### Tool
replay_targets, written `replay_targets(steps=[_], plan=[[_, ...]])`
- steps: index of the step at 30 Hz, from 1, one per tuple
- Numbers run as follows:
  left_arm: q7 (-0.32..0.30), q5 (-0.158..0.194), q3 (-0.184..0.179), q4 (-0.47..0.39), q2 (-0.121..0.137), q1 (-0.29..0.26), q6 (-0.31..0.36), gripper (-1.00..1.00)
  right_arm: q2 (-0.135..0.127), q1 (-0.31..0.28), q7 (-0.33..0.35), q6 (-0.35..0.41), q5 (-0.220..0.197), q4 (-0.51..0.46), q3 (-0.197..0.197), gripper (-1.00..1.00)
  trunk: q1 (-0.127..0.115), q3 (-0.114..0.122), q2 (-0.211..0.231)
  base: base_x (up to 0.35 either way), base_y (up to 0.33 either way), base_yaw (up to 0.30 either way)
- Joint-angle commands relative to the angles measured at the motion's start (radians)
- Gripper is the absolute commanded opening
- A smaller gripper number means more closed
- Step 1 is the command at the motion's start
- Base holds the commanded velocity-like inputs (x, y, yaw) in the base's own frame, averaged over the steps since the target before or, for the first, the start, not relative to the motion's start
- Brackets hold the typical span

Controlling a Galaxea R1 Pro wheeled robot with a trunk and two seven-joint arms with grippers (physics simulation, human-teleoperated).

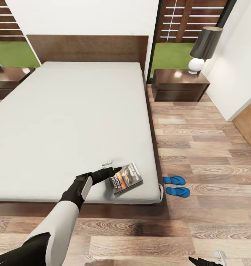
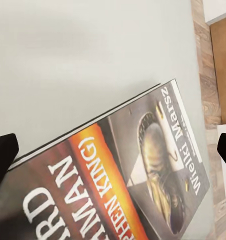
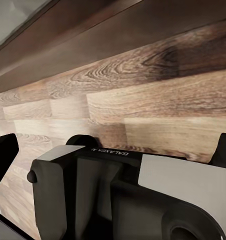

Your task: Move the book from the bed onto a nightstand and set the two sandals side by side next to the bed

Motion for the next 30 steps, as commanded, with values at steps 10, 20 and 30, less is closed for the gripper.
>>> replay_targets(steps=[10,20,30], plan=[[-0.006,0.000,0.008,-0.001,-0.001,-0.001,0.009,1.00,0.000,0.000,0.006,0.006,0.004,0.000,-0.006,1.00,0.000,-0.001,0.000,-0.102,0.000,0.000],[-0.004,0.000,0.008,-0.001,-0.001,0.000,0.009,1.00,0.000,0.000,0.006,0.006,0.004,0.000,-0.006,1.00,0.000,-0.001,0.000,-0.005,0.000,0.000],[-0.005,0.000,0.008,-0.001,-0.001,0.000,0.009,1.00,0.000,0.000,0.005,0.006,0.004,0.000,-0.006,1.00,0.000,-0.001,0.000,-0.096,0.000,0.000]])
